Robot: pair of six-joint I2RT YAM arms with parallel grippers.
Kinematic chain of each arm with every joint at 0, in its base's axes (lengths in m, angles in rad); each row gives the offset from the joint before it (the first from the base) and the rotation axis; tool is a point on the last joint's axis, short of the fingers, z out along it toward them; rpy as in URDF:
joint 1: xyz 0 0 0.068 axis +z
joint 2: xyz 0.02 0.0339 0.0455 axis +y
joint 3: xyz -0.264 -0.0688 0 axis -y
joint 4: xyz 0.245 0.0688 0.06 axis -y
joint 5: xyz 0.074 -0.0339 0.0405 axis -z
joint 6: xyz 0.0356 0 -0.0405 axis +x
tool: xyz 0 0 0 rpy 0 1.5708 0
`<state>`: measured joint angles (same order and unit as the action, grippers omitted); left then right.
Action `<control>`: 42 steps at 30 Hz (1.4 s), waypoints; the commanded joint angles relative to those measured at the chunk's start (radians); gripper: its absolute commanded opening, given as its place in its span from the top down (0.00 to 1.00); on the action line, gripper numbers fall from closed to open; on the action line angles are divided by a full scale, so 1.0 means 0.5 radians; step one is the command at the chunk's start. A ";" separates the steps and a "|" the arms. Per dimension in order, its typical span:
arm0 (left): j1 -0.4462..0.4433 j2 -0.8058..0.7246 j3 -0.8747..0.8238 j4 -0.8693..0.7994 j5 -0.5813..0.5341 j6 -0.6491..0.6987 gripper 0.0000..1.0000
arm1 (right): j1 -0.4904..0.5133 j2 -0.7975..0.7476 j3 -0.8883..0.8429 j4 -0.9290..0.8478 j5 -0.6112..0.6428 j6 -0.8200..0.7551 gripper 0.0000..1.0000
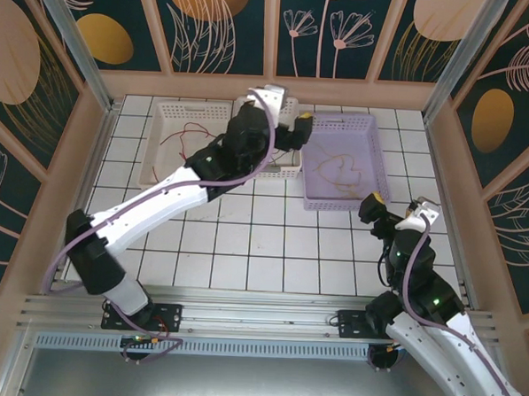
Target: Untangle the cables
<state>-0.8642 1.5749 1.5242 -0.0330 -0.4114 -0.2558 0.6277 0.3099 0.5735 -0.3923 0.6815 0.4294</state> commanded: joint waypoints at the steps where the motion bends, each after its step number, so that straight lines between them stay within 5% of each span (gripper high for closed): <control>1: 0.011 -0.221 -0.284 0.060 -0.274 -0.034 0.01 | -0.013 -0.025 -0.046 0.108 0.067 0.031 0.01; 13: 0.262 -1.020 -1.173 -0.083 -0.611 -0.095 0.01 | -0.054 0.337 -0.008 0.550 0.193 -0.220 0.01; 17: 0.302 -1.271 -1.440 0.083 -0.836 -0.067 0.01 | -0.260 0.558 -0.086 0.834 0.164 -0.269 0.01; 21: 0.338 -1.471 -1.759 0.359 -0.931 0.010 0.01 | -0.652 0.763 -0.177 1.035 -0.128 -0.135 0.01; 28: 0.535 -1.405 -1.902 0.281 -0.824 -0.117 0.02 | -1.149 1.128 -0.444 1.592 -0.313 -0.092 0.01; 42: 0.879 -1.135 -1.968 0.382 -0.614 -0.203 0.01 | -1.159 1.780 -0.869 2.754 -0.168 -0.354 0.01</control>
<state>-0.4412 1.0004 0.5640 0.1051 -0.7357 -0.3428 0.0467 1.1679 0.1722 0.7769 0.5674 0.2813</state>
